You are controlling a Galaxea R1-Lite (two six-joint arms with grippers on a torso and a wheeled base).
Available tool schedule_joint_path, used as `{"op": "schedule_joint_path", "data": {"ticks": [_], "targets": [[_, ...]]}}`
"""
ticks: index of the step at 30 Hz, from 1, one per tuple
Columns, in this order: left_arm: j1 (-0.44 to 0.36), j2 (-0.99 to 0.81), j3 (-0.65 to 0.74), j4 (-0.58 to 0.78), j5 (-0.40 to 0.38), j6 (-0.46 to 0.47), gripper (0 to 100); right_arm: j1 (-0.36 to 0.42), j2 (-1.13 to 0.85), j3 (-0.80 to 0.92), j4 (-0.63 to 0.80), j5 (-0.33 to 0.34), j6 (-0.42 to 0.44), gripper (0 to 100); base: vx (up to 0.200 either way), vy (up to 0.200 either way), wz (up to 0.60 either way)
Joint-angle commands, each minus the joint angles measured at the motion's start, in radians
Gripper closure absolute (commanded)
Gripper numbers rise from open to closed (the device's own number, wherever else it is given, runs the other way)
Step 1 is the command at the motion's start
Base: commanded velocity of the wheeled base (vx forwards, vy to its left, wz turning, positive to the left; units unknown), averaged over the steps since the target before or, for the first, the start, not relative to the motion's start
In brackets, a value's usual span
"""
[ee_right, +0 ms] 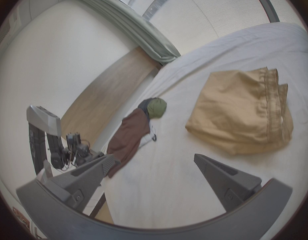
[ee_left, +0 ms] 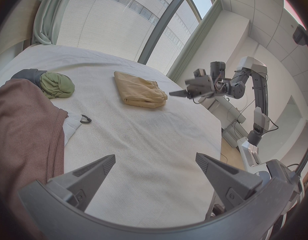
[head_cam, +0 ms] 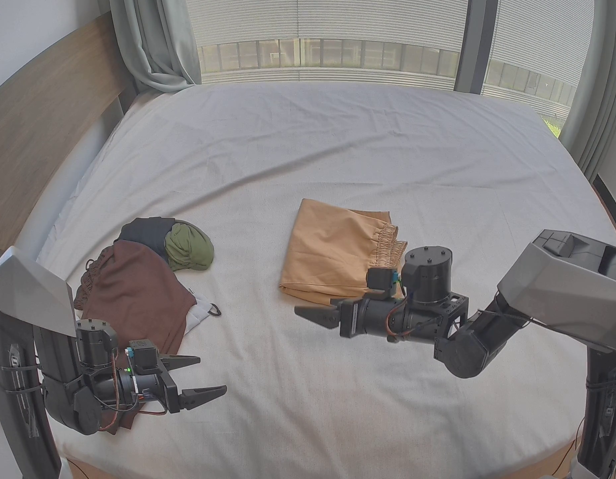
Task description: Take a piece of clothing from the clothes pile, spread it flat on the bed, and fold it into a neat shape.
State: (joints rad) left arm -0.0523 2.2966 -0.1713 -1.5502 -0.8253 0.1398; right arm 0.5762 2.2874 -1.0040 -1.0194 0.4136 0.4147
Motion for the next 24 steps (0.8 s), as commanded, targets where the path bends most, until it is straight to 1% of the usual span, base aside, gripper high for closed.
{"op": "schedule_joint_path", "data": {"ticks": [1,4,6,10,13,24], "targets": [[0.0,0.001,-0.001,-0.001,0.0,0.0,0,-0.044,0.014,-0.153,-0.022,0.001,0.076,0,0.0,0.0,0.0],[0.0,0.0,0.001,-0.001,0.0,0.0,0,-0.071,0.055,-0.215,-0.019,0.001,0.093,0,0.0,0.0,0.0],[0.0,0.001,0.001,-0.001,0.0,0.0,0,-0.104,0.112,-0.283,-0.016,-0.007,0.099,0,0.0,0.0,0.0],[-0.003,0.003,-0.001,-0.001,0.0,0.0,0,-0.156,0.179,-0.34,-0.001,-0.01,0.101,0,0.0,0.0,0.0],[-0.001,0.006,-0.001,-0.001,0.0,0.0,0,-0.191,0.205,-0.358,0.002,-0.01,0.101,0,0.0,0.0,0.0],[0.0,0.011,-0.001,-0.001,-0.001,0.0,0,-0.277,0.314,-0.357,-0.004,-0.015,0.09,0,0.0,0.0,0.0]]}}
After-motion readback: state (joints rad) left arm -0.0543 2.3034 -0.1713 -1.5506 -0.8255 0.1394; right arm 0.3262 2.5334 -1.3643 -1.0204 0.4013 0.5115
